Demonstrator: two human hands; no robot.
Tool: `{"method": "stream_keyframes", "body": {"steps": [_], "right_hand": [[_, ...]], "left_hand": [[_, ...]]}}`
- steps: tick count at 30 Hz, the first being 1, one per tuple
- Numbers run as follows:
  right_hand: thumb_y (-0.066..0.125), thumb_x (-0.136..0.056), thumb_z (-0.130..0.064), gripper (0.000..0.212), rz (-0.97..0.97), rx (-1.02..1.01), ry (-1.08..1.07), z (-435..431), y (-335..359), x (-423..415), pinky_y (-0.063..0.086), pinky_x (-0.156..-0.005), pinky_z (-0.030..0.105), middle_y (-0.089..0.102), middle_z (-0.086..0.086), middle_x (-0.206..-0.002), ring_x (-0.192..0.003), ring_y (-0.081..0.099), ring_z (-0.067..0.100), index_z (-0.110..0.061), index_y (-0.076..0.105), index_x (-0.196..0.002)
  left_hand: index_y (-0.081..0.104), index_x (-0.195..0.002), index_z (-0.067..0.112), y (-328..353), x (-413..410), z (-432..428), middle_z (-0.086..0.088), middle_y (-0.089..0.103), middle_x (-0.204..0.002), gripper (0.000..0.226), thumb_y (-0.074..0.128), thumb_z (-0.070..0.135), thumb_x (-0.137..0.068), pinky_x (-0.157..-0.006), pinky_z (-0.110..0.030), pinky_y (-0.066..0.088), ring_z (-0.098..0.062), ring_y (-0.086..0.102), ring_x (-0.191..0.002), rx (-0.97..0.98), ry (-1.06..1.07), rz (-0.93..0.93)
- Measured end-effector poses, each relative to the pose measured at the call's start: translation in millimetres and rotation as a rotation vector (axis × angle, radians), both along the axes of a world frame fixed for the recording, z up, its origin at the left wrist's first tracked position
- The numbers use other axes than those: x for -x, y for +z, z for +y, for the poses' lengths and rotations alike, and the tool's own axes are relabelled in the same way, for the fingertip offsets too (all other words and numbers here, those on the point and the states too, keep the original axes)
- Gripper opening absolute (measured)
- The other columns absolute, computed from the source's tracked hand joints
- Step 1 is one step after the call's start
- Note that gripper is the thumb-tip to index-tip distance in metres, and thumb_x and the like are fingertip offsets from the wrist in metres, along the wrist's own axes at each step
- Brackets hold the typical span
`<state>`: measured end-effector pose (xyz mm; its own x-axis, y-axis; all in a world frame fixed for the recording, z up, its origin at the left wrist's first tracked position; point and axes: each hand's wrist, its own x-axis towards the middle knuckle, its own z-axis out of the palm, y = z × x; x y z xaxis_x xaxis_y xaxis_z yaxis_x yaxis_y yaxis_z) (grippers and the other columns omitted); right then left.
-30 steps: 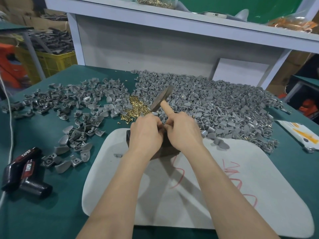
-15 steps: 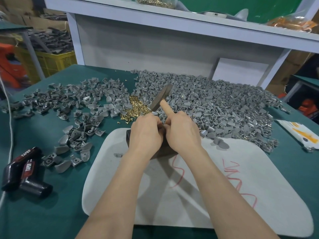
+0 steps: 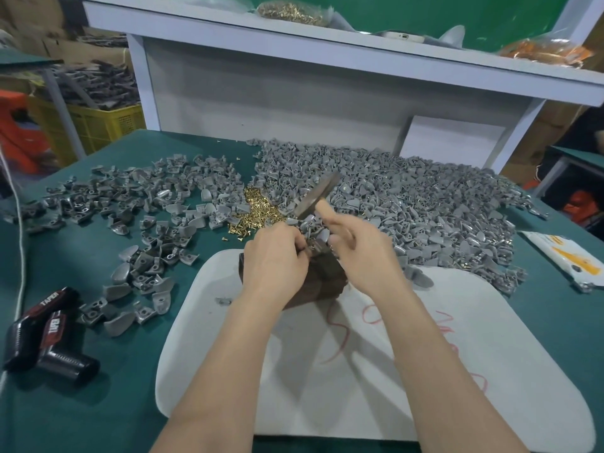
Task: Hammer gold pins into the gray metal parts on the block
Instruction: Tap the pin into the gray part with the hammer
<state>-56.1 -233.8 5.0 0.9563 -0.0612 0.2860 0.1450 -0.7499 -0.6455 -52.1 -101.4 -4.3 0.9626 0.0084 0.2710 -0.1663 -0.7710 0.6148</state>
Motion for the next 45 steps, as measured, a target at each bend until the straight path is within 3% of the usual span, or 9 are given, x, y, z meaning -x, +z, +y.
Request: {"method": "stream_keyframes", "body": {"steps": [6, 12, 17, 21, 26, 31, 35, 40, 45], "right_hand": [[0.054, -0.093, -0.018, 0.049, -0.114, 0.082, -0.077, -26, 1, 25, 0.045, -0.085, 0.032, 0.064, -0.002, -0.115, -0.101, 0.059, 0.022, -0.035, 0.043, -0.137], [0.056, -0.091, -0.016, 0.048, -0.317, 0.093, -0.059, -30, 14, 48, 0.047, -0.086, 0.028, 0.064, -0.009, -0.118, -0.099, 0.061, 0.014, -0.040, 0.050, -0.131], [0.054, -0.092, -0.022, 0.045, -0.086, 0.357, -0.002, -32, 19, 54, 0.049, -0.088, 0.035, 0.063, -0.011, -0.120, -0.105, 0.061, 0.019, -0.046, 0.049, -0.130], [0.055, -0.092, -0.017, 0.047, -0.357, 0.205, -0.085, -31, 26, 57, 0.043, -0.073, 0.025, 0.065, -0.008, -0.109, -0.086, 0.060, 0.013, -0.042, 0.050, -0.131], [0.051, -0.093, -0.025, 0.047, -0.072, 0.413, 0.005, -26, 21, 58, 0.047, -0.091, 0.033, 0.059, -0.014, -0.125, -0.111, 0.057, 0.015, -0.050, 0.044, -0.132], [0.053, -0.092, -0.016, 0.048, -0.363, 0.152, -0.041, -23, 23, 58, 0.049, -0.079, 0.032, 0.065, -0.006, -0.111, -0.090, 0.061, 0.016, -0.042, 0.048, -0.133], [0.053, -0.092, -0.024, 0.047, -0.061, 0.372, 0.016, -27, 18, 57, 0.049, -0.084, 0.031, 0.064, -0.011, -0.119, -0.100, 0.062, 0.019, -0.050, 0.046, -0.130], [0.054, -0.092, -0.014, 0.050, -0.375, 0.135, -0.028, -22, 24, 57, 0.043, -0.081, 0.020, 0.064, -0.014, -0.114, -0.091, 0.059, 0.009, -0.043, 0.048, -0.132], [0.055, -0.092, -0.023, 0.046, -0.025, 0.284, 0.045, -29, 15, 55, 0.049, -0.087, 0.034, 0.066, -0.007, -0.116, -0.102, 0.061, 0.021, -0.047, 0.048, -0.130]], "left_hand": [[0.062, -0.079, 0.024, -2, -2, -1, -0.001, 0.058, -0.103, 0.010, 0.061, 0.021, -0.089, -0.087, -0.041, 0.046, -0.025, 0.053, -0.100, -0.027, 0.001, 0.021], [0.068, -0.079, 0.017, -2, 0, 0, -0.004, 0.064, -0.098, 0.010, 0.063, 0.018, -0.088, -0.084, -0.043, 0.049, -0.028, 0.057, -0.096, 0.020, -0.017, 0.020], [0.069, -0.082, 0.021, 0, 0, 0, 0.000, 0.065, -0.100, 0.006, 0.066, 0.019, -0.086, -0.088, -0.043, 0.048, -0.025, 0.058, -0.097, 0.049, 0.012, 0.045], [0.071, -0.075, 0.015, -2, -1, -1, -0.004, 0.067, -0.092, 0.013, 0.066, 0.019, -0.087, -0.084, -0.043, 0.050, -0.029, 0.061, -0.092, 0.047, 0.002, 0.028], [0.070, -0.081, 0.017, -2, -1, -1, -0.002, 0.065, -0.098, 0.009, 0.066, 0.022, -0.087, -0.085, -0.042, 0.049, -0.027, 0.059, -0.095, 0.060, 0.009, 0.022], [0.069, -0.071, 0.016, -2, -2, -2, -0.004, 0.068, -0.086, 0.015, 0.067, 0.018, -0.086, -0.081, -0.041, 0.052, -0.030, 0.062, -0.088, 0.073, 0.023, 0.040], [0.070, -0.079, 0.018, -3, -2, -1, -0.001, 0.067, -0.096, 0.007, 0.067, 0.019, -0.085, -0.084, -0.041, 0.051, -0.028, 0.061, -0.093, 0.102, 0.015, 0.031], [0.070, -0.073, 0.016, -5, -4, -1, -0.004, 0.068, -0.085, 0.014, 0.067, 0.019, -0.086, -0.077, -0.037, 0.052, -0.030, 0.063, -0.086, 0.085, 0.026, 0.030], [0.071, -0.076, 0.019, -4, -4, 2, -0.002, 0.068, -0.088, 0.010, 0.067, 0.020, -0.085, -0.079, -0.041, 0.052, -0.029, 0.062, -0.088, 0.083, 0.016, 0.042]]}}
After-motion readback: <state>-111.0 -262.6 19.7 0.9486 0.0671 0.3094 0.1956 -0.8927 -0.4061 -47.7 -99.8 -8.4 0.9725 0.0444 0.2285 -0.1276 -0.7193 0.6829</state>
